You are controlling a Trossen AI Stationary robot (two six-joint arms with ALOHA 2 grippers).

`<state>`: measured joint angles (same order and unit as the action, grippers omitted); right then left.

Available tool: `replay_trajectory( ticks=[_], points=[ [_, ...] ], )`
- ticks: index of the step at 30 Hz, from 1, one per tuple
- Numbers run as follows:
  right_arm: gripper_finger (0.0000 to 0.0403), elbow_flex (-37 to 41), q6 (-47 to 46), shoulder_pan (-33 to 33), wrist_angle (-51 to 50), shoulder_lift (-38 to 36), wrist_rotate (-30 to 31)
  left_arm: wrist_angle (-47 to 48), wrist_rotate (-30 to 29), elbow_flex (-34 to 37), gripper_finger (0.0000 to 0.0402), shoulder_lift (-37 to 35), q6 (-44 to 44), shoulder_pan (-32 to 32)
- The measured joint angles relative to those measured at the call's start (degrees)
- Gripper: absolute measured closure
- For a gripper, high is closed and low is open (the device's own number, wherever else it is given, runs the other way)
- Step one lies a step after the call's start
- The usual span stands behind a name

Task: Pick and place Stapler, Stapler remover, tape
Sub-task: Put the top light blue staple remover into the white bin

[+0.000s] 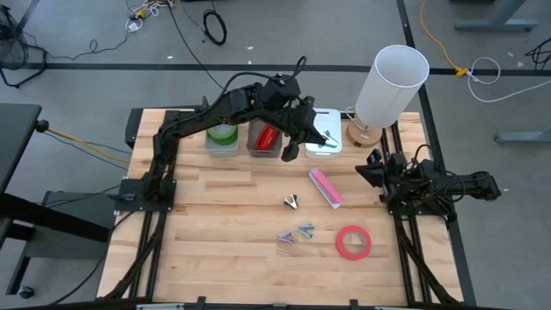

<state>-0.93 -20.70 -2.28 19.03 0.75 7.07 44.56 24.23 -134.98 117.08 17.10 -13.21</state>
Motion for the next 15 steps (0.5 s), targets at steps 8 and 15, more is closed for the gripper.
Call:
replay_trajectory(
  ticks=[8, 15],
  points=[
    [0.0386, 0.0, -1.4, 0.0, 2.1, 0.1, 4.6, 6.2, -2.7, 0.0, 0.0399, 0.0, 1.3, -0.1],
    [0.0386, 0.0, -1.7, 0.0, 4.6, 0.1, 9.5, 12.0, -6.5, 0.1, 0.0400, 0.0, 5.8, 0.0]
  ],
)
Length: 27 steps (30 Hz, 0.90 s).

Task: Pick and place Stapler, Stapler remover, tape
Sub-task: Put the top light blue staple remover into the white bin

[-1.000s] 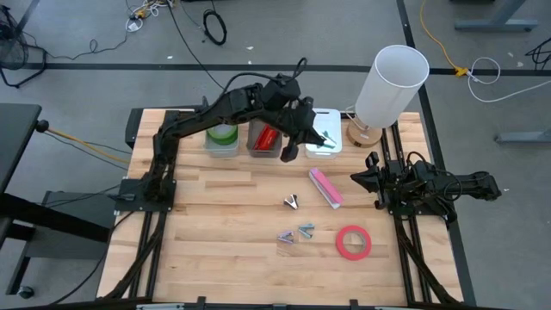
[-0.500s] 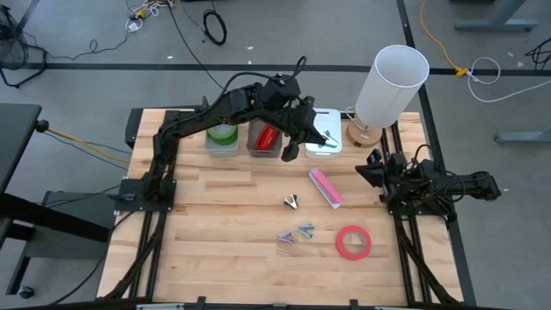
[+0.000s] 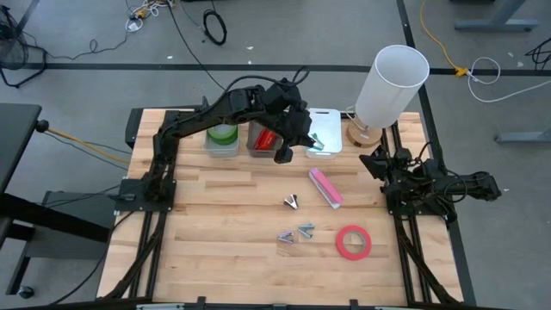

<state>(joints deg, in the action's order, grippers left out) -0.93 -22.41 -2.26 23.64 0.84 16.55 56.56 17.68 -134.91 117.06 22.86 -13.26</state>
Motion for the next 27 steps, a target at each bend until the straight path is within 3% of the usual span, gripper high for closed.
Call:
replay_trajectory(
  ticks=[10, 20, 27],
  points=[
    [0.0386, -6.1, 7.3, 0.0, -1.3, 3.6, 2.1, 0.4, -1.1, 0.0, 0.0400, 0.0, 0.4, 0.0],
    [0.0384, -18.0, 14.9, 0.0, -1.9, 18.8, 2.1, 0.4, -1.2, 0.0, 0.0399, 0.0, 0.9, 0.0],
    [0.0354, -26.1, 19.6, 0.0, -1.9, 30.0, 7.4, 1.0, -1.6, 0.0, 0.0399, 0.0, 2.4, 0.0]
  ],
)
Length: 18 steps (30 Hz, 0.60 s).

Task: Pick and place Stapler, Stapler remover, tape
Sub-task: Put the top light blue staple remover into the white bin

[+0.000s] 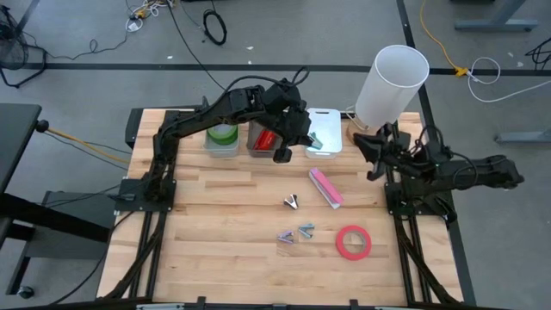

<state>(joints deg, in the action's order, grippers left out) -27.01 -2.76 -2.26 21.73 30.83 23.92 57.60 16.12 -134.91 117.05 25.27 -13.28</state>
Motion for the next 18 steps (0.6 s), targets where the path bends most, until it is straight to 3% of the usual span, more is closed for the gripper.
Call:
replay_trajectory(
  ticks=[11, 18],
  points=[
    [0.0237, -4.6, -1.5, 0.1, 0.2, 11.6, 4.1, 0.2, -1.4, 0.0, 0.0398, 0.0, 0.1, 0.0],
    [0.0201, -6.0, -9.2, 2.4, 0.2, 16.9, 4.1, 0.3, -1.4, 0.0, 0.0398, 0.0, 2.0, 0.1]
  ],
)
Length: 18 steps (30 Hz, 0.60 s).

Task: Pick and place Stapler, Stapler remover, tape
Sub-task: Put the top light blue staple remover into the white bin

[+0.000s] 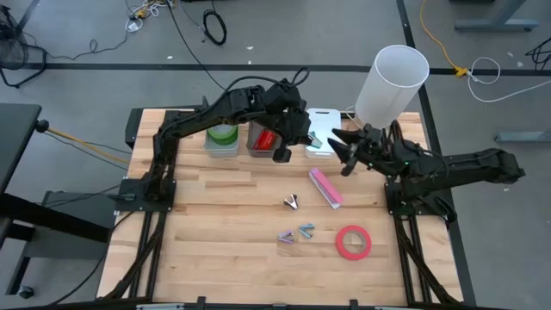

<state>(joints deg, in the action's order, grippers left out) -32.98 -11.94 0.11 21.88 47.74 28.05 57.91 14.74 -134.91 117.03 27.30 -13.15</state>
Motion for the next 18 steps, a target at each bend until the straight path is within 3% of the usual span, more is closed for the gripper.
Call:
replay_trajectory(
  ticks=[18],
  points=[
    [0.0211, -7.6, -7.8, 7.8, -0.9, 11.4, -9.8, 0.8, -0.2, 0.0, 0.0397, 0.0, 0.4, 0.3]
  ],
)
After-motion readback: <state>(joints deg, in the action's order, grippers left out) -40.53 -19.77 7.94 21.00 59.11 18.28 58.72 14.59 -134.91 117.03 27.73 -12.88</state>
